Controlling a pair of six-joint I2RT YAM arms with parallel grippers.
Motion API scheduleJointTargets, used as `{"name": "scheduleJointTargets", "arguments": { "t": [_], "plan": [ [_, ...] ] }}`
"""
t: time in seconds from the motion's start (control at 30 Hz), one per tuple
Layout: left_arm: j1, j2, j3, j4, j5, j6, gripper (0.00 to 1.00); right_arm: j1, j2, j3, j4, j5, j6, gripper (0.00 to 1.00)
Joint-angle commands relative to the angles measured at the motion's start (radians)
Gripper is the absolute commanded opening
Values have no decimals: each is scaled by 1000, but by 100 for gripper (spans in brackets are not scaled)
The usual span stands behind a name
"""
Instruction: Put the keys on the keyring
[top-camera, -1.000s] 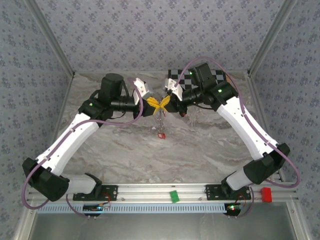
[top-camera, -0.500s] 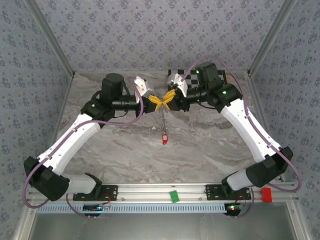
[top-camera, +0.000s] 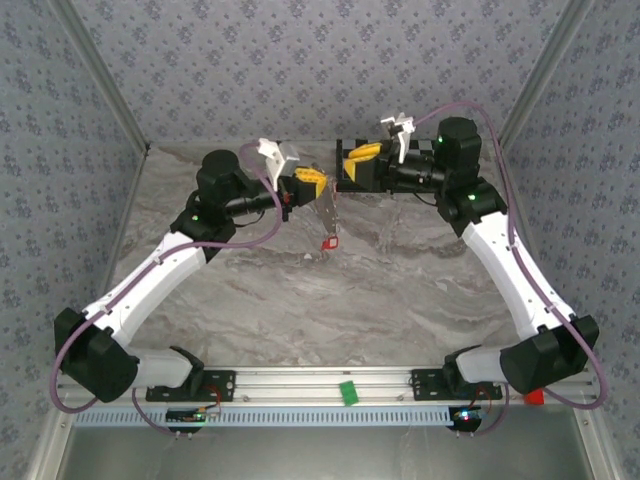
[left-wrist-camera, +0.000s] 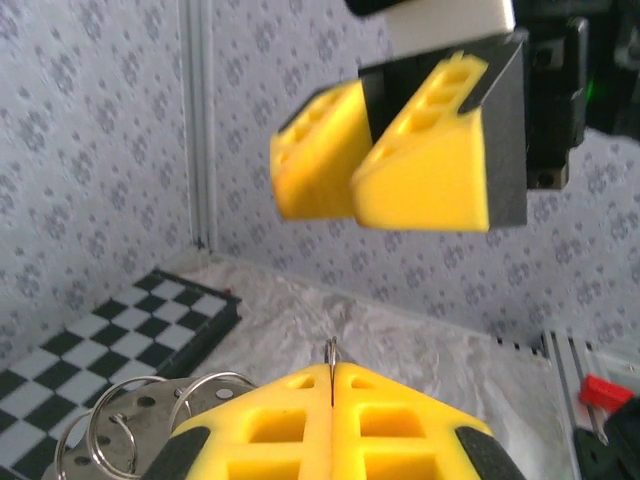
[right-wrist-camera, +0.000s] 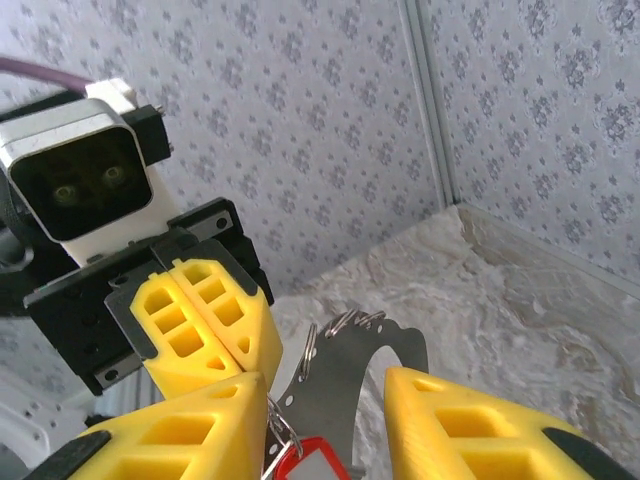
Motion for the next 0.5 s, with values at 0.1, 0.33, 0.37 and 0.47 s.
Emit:
{"name": "scheduleJointTargets", "arguments": {
  "t": [0.1, 0.33, 0.37, 0.47],
  "plan": [
    [7, -18, 17, 195, -24, -82, 0, -7, 17, -40, 218, -51, 226, 36],
    [7, -5, 38, 201, -17, -90, 0, -2, 43, -54, 262, -89, 282, 36],
    [8, -5, 40, 198, -16, -90, 0, 1, 43, -60, 274, -90, 287, 36],
    [8, -5, 42, 196, -15, -90, 0, 7, 48, -69, 291, -96, 297, 36]
  ]
}}
